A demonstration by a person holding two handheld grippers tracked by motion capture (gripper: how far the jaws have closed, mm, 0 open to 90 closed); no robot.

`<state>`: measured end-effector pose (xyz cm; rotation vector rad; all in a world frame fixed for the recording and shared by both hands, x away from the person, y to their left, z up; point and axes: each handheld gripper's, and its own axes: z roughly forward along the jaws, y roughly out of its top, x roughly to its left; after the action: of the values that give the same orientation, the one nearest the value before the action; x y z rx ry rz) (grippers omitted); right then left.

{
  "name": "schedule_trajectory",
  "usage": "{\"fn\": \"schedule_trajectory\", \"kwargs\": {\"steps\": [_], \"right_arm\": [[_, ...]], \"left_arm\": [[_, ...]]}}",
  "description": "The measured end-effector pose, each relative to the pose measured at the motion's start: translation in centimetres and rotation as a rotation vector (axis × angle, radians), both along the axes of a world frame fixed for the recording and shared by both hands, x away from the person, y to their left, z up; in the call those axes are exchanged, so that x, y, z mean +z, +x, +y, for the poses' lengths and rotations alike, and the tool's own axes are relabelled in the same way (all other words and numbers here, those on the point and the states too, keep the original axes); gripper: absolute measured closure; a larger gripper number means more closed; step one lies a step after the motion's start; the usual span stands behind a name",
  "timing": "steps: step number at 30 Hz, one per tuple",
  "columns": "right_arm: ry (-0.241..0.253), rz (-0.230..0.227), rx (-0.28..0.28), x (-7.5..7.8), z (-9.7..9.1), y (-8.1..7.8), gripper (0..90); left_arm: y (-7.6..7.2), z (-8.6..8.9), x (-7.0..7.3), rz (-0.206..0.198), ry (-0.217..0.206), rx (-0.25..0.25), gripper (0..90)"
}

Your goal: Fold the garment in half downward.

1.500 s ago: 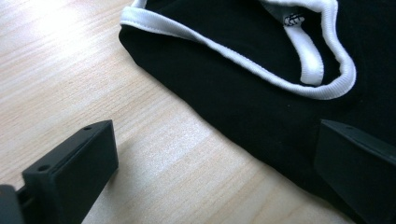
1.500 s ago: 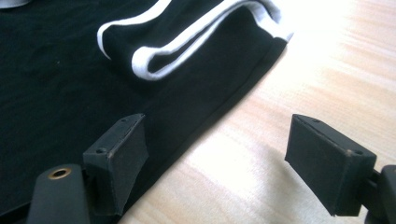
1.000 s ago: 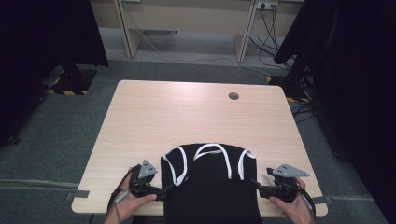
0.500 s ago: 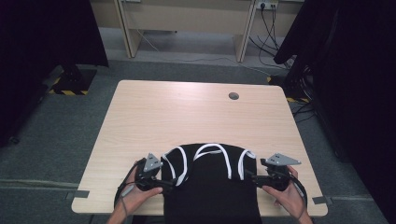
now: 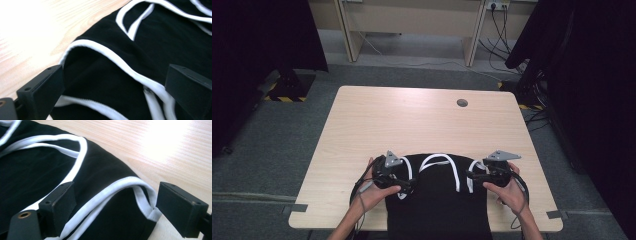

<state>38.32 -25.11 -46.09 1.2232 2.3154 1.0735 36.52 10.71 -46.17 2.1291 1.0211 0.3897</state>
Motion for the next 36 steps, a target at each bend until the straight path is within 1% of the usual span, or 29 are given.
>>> {"fn": "schedule_trajectory", "kwargs": {"steps": [2,4,6,7,10,13,16,17,18,19,22,24,25,27,28,29,31,33,35,36], "right_arm": [[-0.014,0.001,-0.003,-0.1,0.1,0.4,16.2],[-0.014,0.008,-0.003,-0.2,0.2,0.9,16.1],[-0.018,0.014,-0.012,-0.4,0.2,1.3,16.1],[-0.021,0.018,-0.012,-0.5,0.2,1.5,16.1],[-0.029,0.029,-0.016,-0.8,0.4,2.0,16.1],[-0.034,0.037,-0.016,-1.2,0.5,2.2,16.1],[-0.045,0.033,-0.014,-1.5,0.7,2.2,14.9],[-0.051,0.023,-0.006,-1.6,0.7,2.1,13.9],[-0.058,0.026,-0.005,-1.7,0.9,2.0,14.3],[-0.067,0.018,0.000,-1.6,0.9,2.0,15.6],[-0.071,0.005,0.016,-1.6,1.1,1.7,25.1],[-0.070,0.004,0.043,-1.4,1.2,1.5,35.8],[-0.069,0.002,0.055,-1.3,1.3,1.4,39.9],[-0.062,-0.005,0.081,-1.3,1.3,1.2,52.1],[-0.058,-0.003,0.089,-1.3,1.3,1.2,56.5],[-0.058,-0.004,0.094,-1.2,1.3,1.2,62.8],[-0.041,-0.003,0.104,-1.3,1.4,1.1,73.8],[-0.034,-0.006,0.112,-1.3,1.5,1.0,78.2],[-0.045,-0.013,0.120,-1.3,1.6,1.0,80.2],[-0.047,-0.013,0.119,-1.3,1.6,0.9,80.7]], "left_arm": [[0.6,-0.2,-0.1,0.008,0.005,0.005,1.9],[1.0,-0.4,-0.3,0.019,0.013,0.004,2.0],[1.6,-0.6,-0.6,0.025,0.017,0.020,2.4],[1.8,-0.6,-0.7,0.032,0.021,0.019,2.4],[2.2,-0.5,-1.2,0.046,0.025,0.024,2.4],[2.3,-0.5,-1.4,0.038,0.033,0.025,2.4],[2.2,-0.7,-1.6,0.027,0.039,0.022,3.0],[2.1,-0.8,-1.7,0.026,0.035,0.012,5.8],[2.1,-0.8,-1.7,0.024,0.031,0.013,8.7],[2.1,-0.8,-1.7,0.017,0.030,0.013,9.9],[1.9,-0.8,-1.6,0.005,0.019,0.009,18.2],[1.9,-0.7,-1.6,-0.005,0.013,-0.007,24.9],[1.8,-0.7,-1.6,-0.014,0.006,-0.011,30.1],[1.7,-0.7,-1.7,-0.027,-0.008,-0.018,40.1],[1.7,-0.7,-1.7,-0.028,-0.012,-0.022,43.9],[1.7,-0.8,-1.7,-0.029,-0.020,-0.027,48.8],[1.7,-0.9,-1.7,-0.037,-0.035,-0.026,58.5],[1.7,-0.9,-1.8,-0.035,-0.049,-0.028,68.0],[1.8,-1.0,-1.8,-0.033,-0.059,-0.033,76.3],[1.8,-1.0,-1.9,-0.040,-0.062,-0.031,79.1]]}}
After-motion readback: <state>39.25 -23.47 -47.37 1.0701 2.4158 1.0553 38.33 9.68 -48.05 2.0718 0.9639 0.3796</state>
